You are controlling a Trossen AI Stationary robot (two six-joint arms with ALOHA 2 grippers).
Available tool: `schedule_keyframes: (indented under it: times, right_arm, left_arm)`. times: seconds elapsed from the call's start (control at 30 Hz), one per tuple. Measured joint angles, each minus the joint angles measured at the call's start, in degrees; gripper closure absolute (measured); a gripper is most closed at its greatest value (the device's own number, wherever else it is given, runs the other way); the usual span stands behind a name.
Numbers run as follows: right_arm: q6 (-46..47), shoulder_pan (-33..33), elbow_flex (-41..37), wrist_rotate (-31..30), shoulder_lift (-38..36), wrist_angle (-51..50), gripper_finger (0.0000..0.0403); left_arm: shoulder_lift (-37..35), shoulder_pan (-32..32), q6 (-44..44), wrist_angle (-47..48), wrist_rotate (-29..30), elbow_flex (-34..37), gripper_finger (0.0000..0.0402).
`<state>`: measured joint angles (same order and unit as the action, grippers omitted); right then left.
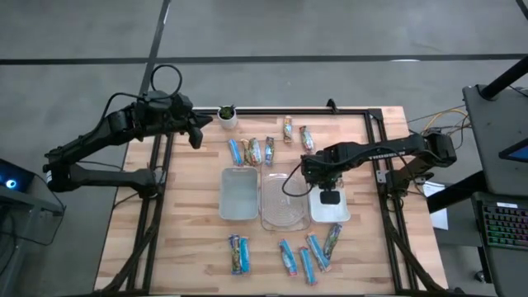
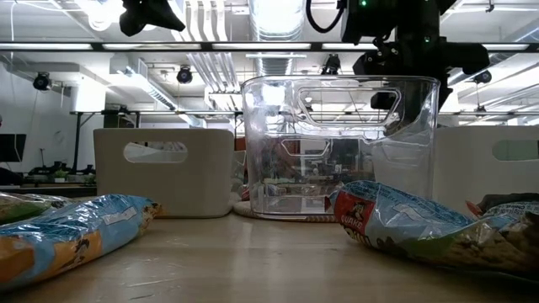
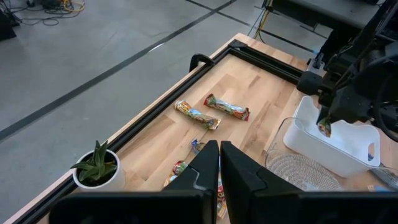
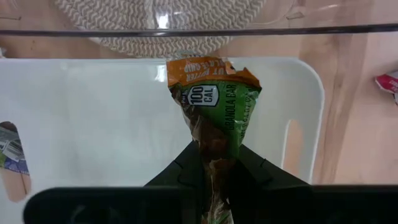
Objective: Pick and place Granola Bars by type
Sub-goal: Put the yellow granola bar into the white bin, then put the right blue granola bar into the transparent bin
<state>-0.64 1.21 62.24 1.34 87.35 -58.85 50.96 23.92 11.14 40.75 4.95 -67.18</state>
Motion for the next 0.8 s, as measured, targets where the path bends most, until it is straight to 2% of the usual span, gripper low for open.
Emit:
schedule_keyframes:
  times: [0.37, 0.8]
  right_arm:
    - [0.16, -0.07, 0.0, 0.02, 0.0, -0.38, 0.0361]
    - [0.98, -0.07, 0.0, 0.11, 0.02, -0.61, 0.0289]
  left_arm:
    - [0.0, -0.02, 0.0, 0.0, 0.0, 0.0, 0.0402]
    - [0.0, -0.01, 0.0, 0.01, 0.0, 0.0, 0.0402]
